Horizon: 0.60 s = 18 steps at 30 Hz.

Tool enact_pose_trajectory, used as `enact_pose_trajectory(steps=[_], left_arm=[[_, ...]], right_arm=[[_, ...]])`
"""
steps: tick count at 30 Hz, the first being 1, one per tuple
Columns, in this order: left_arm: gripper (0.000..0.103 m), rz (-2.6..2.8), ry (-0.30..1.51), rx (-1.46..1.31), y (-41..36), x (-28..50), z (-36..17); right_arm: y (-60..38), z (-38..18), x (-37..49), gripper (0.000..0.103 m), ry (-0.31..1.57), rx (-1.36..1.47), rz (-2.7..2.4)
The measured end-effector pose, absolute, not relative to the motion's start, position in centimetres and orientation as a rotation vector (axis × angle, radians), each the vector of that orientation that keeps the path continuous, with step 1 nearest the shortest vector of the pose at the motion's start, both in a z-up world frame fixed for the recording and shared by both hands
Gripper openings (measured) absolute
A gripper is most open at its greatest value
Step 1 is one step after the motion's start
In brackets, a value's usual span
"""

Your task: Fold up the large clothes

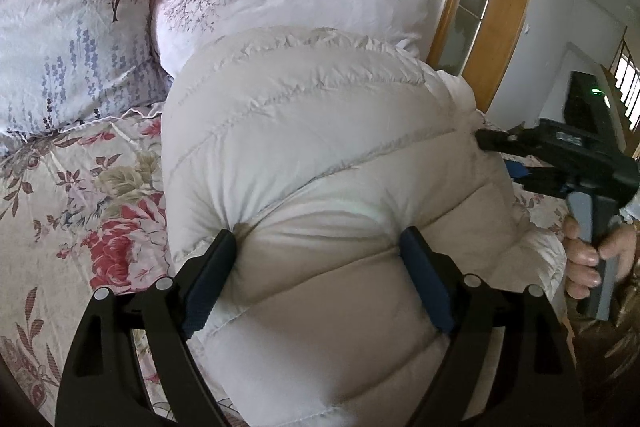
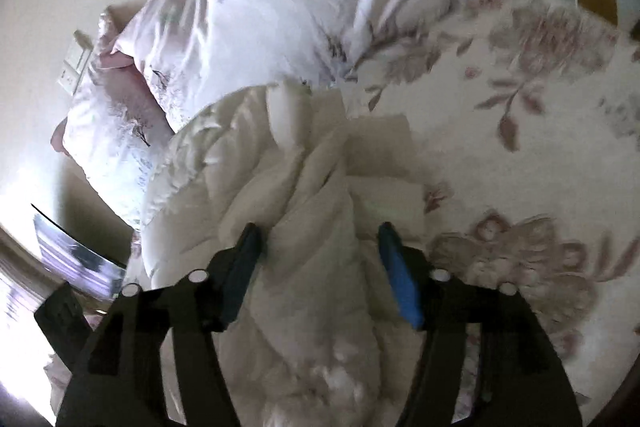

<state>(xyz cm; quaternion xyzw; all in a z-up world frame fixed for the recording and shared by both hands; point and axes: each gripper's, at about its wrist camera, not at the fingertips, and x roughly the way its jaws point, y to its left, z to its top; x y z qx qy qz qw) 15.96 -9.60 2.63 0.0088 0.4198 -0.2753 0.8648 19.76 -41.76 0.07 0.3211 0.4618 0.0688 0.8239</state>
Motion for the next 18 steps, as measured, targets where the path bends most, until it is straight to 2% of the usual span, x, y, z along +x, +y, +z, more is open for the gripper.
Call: enact_pose_trajectory(steps=[1,4,15,18], left_arm=[[0.086,-0.576,0.879,0.018,-9.6,16.0,2.6],[0.087,-0.576,0.876,0.022,-9.7,15.7,2.7],[0.092,-0.567,0.874,0.07,-11.1,15.3,2.5],[0.094,-0.56,0.879,0.081,-11.5,15.5,2.2]], right_arm=[[-41.6,-0.3,19.9,0.025,0.984,0.689,0.156],[-41.4,-0.3,19.5,0.016,0.964,0.652,0.099],[-39.2,-3.0,18.1,0.015,1.017,0.513,-0.106],[-39.1,-3.1,18.5,0.017,1.034,0.485,-0.105]])
